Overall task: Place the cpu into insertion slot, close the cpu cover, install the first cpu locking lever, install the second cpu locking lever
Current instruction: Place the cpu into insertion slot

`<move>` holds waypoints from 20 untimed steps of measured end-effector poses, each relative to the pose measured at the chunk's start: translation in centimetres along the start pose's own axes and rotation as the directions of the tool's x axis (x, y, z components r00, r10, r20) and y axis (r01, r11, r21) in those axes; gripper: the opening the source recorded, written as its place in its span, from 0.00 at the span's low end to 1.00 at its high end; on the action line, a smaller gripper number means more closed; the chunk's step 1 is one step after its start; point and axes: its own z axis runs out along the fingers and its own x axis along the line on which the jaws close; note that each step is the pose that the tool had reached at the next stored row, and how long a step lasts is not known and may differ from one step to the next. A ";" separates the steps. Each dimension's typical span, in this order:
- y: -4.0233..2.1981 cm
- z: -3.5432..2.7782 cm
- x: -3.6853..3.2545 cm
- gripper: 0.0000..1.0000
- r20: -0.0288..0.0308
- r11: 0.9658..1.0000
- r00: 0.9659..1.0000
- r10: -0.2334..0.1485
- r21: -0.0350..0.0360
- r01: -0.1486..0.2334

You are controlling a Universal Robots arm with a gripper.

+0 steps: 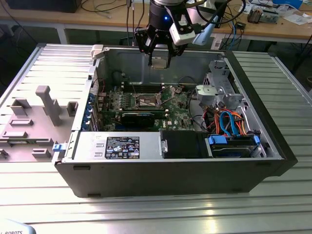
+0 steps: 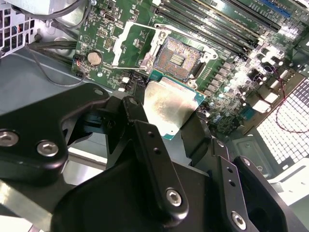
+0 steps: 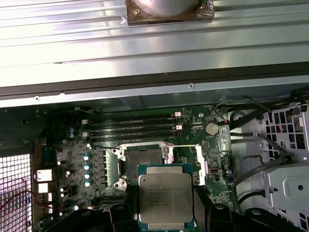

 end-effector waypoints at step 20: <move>0.00 0.01 0.00 0.54 0.001 1.000 1.000 0.014 0.000 -0.014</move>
